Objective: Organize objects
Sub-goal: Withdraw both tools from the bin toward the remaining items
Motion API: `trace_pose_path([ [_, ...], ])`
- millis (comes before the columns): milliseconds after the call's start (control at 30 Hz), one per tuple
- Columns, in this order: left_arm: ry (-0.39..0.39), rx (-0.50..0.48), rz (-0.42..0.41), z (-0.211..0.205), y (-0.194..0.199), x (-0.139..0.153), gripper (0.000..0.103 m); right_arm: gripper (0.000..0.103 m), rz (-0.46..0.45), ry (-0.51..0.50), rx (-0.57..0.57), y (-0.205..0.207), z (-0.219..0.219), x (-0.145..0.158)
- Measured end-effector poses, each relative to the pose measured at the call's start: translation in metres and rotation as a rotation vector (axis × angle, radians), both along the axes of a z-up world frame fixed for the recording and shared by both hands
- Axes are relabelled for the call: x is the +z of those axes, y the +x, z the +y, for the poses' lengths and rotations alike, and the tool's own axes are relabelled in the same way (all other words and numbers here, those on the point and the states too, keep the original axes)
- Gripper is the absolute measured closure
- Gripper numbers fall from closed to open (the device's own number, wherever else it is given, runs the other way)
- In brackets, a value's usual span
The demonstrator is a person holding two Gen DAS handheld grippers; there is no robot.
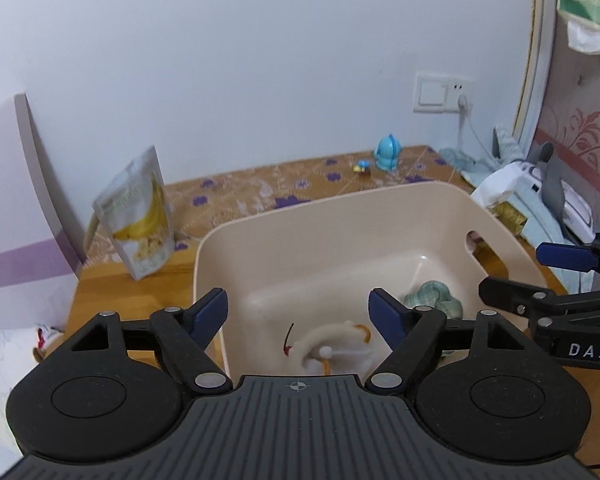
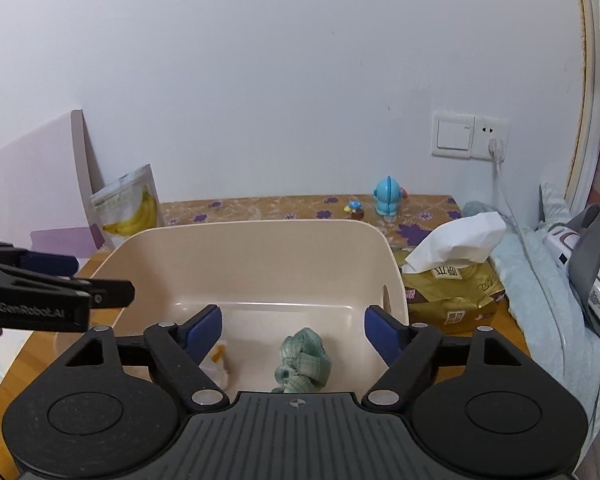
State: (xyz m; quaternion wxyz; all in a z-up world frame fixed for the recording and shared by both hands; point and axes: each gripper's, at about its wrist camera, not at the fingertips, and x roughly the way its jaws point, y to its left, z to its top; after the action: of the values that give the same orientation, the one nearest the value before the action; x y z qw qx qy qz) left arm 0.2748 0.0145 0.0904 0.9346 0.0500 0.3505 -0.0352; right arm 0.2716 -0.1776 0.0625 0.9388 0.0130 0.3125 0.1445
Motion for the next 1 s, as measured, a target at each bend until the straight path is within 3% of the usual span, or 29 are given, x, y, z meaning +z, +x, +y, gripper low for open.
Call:
trace_pose_path([
  [67, 0.006, -0.004, -0.013, -0.001, -0.008, 0.005, 0.024, 0.015, -0.008, 0.000, -0.002, -0.005, 0.000, 0.002],
  [467, 0.009, -0.005, -0.077, 0.006, -0.063, 0.017, 0.023, 0.013, -0.053, 0.007, -0.002, -0.050, -0.014, 0.018],
  [600, 0.024, -0.013, -0.090, 0.008, -0.082, 0.017, 0.022, 0.007, -0.063, -0.004, -0.005, -0.063, -0.019, 0.021],
  [1000, 0.013, -0.008, -0.056, 0.024, -0.122, -0.003, 0.020, 0.004, -0.040, -0.043, 0.030, -0.094, -0.014, 0.011],
])
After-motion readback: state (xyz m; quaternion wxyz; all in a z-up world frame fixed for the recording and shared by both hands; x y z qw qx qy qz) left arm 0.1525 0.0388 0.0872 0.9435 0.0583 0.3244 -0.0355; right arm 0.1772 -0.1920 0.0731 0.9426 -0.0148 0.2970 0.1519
